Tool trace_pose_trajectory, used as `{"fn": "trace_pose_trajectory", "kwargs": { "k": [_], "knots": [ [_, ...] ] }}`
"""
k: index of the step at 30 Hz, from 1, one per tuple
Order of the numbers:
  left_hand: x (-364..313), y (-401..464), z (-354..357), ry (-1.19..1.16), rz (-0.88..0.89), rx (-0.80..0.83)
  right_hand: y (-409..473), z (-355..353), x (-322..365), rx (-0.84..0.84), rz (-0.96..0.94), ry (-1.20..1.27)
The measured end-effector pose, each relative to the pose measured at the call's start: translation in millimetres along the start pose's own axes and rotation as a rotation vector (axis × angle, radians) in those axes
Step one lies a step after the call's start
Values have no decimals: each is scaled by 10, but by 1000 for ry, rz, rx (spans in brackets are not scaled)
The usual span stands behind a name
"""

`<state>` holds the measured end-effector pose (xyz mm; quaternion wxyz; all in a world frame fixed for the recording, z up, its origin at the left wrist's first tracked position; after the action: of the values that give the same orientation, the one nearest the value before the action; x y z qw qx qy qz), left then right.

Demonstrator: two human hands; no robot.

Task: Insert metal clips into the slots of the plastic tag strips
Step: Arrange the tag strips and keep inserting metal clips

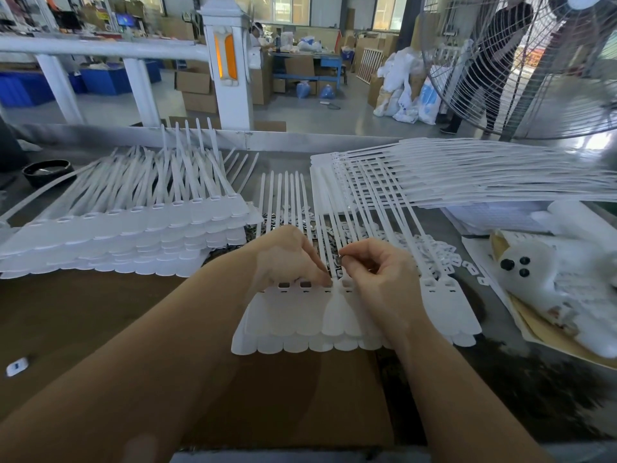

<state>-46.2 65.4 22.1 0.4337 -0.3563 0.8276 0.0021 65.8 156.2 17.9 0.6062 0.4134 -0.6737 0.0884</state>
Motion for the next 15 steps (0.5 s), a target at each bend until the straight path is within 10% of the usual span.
{"fn": "trace_pose_trajectory", "kwargs": {
  "k": [15],
  "knots": [
    [-50,-50,-77,-98,108,-120,-9,14,14,18,17,38]
  ]
}}
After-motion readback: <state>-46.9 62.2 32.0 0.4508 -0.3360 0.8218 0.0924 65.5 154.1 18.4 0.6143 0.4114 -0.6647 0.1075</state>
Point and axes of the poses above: each hand's wrist, its own y-axis towards the middle knuckle, its own z-axis out of the palm, x = y × z, the point moved 7 cm from there along y, towards the middle knuckle, and after that the axes turned 2 degrees about -z, right-handed, at the moved point
